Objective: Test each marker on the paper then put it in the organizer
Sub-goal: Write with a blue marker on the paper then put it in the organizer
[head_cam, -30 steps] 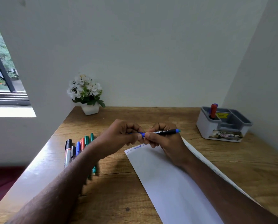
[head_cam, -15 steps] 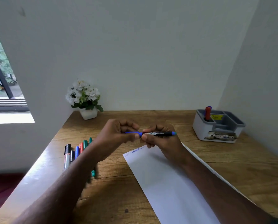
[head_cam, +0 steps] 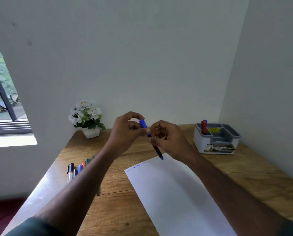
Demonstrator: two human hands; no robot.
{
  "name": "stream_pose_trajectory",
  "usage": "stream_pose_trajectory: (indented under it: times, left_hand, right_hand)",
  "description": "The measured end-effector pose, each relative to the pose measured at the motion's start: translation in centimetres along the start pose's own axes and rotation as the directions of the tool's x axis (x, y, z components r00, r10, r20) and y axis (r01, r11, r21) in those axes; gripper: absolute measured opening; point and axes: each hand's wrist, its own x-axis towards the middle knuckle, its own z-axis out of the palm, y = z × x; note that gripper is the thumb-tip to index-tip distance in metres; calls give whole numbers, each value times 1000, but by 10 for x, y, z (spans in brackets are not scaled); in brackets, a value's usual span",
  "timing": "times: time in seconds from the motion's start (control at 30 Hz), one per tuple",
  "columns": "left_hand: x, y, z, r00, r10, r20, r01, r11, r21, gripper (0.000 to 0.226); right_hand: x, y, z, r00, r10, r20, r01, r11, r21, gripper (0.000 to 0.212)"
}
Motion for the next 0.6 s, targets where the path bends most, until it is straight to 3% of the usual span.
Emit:
stream_pose_trajectory:
  times: [0.17,0.3,0.43,0.6]
  left_hand:
    - [25,18,39,999,37,34,-37,999,28,31]
    - [49,12,69,991,86,99,-103,977,185,18]
    - [68,-2,97,958,115,264,-219,886,409,9]
    - [81,-13,122,924,91,372,-267,849,456,2]
  right_hand:
    - [6,-3,-41,984,-91,-154,76,992,-103,40]
    - [7,-4,-97,947,-100,-307,69,991,-110,58]
    - [17,2,-152,864,-133,-486,59,984,-166,50]
    - [31,15,-188,774,-169,-611,93,984,-155,36]
